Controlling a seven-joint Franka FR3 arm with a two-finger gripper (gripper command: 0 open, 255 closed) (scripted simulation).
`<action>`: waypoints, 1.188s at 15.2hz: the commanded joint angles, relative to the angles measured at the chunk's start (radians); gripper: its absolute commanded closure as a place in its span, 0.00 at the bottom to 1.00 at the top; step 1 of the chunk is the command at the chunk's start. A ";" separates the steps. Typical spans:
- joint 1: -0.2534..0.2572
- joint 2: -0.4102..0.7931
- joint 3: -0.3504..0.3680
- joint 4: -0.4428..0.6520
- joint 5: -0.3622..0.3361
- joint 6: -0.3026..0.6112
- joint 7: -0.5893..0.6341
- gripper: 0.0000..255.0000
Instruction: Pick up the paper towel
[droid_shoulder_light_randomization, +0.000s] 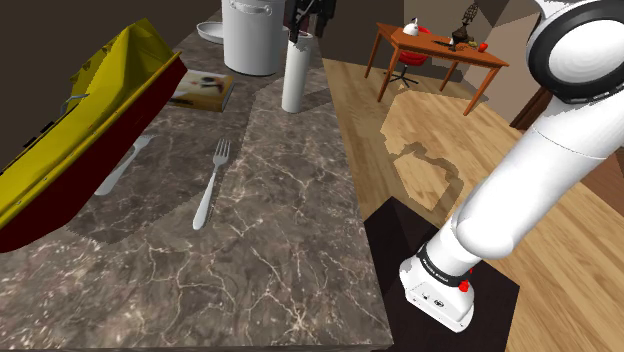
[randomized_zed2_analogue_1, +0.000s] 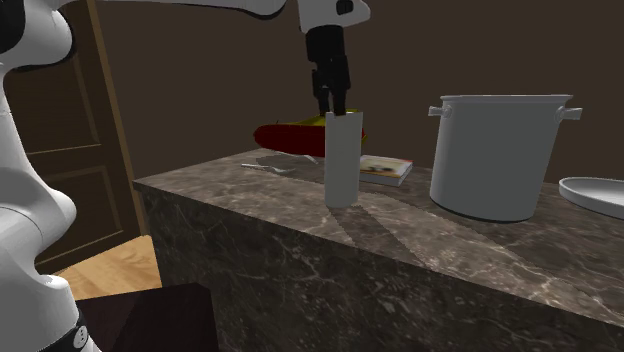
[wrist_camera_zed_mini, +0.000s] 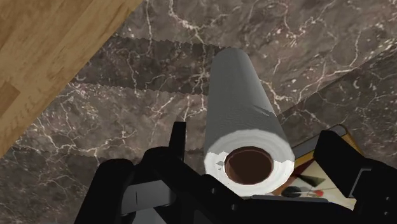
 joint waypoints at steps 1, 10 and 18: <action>-0.001 -0.011 -0.001 -0.041 0.001 0.031 0.000 0.00; -0.002 -0.015 -0.002 -0.054 0.002 0.041 0.000 1.00; 0.001 0.016 0.001 0.055 -0.002 -0.038 -0.002 1.00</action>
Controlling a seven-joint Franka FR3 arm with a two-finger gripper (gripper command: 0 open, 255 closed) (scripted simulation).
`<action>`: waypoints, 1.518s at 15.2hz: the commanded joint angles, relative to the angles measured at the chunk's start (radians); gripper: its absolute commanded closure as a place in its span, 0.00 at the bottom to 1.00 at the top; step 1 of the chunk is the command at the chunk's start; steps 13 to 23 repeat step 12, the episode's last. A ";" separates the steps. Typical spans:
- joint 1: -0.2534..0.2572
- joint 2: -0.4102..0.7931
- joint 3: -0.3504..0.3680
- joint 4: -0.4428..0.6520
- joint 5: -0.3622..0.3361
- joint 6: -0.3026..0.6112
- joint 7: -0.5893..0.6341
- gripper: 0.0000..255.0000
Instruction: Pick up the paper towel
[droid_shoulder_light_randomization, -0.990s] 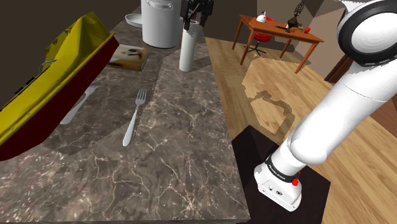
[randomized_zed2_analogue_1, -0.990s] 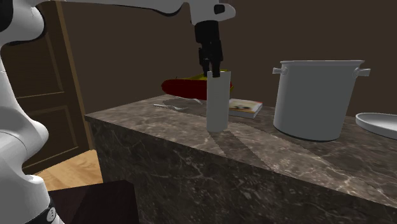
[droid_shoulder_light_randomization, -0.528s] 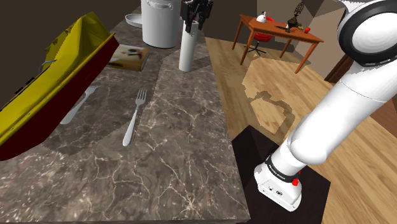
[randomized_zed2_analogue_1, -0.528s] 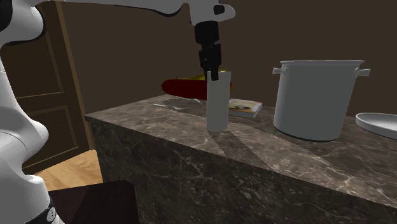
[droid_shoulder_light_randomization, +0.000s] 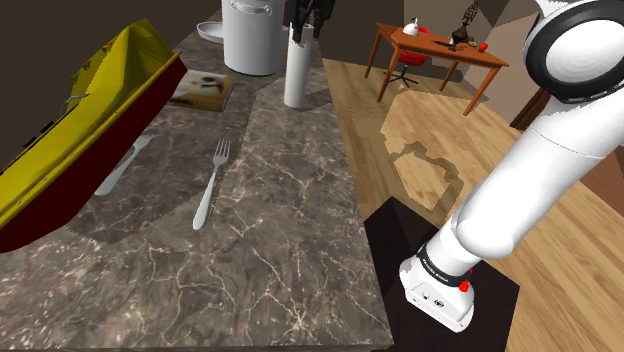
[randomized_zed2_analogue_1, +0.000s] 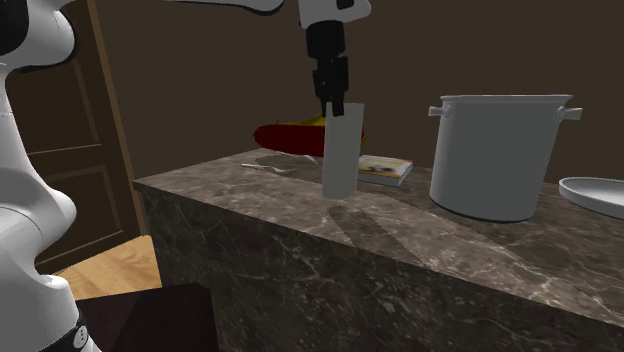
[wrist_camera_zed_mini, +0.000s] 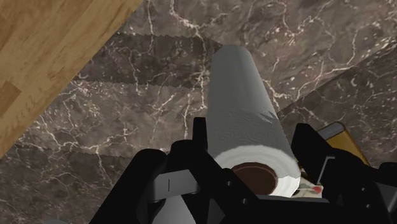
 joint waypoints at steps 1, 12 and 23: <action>0.001 0.014 0.000 0.046 -0.002 -0.033 -0.002 1.00; 0.011 0.105 0.006 0.301 -0.018 -0.198 -0.006 1.00; 0.011 0.105 0.006 0.301 -0.018 -0.198 -0.006 1.00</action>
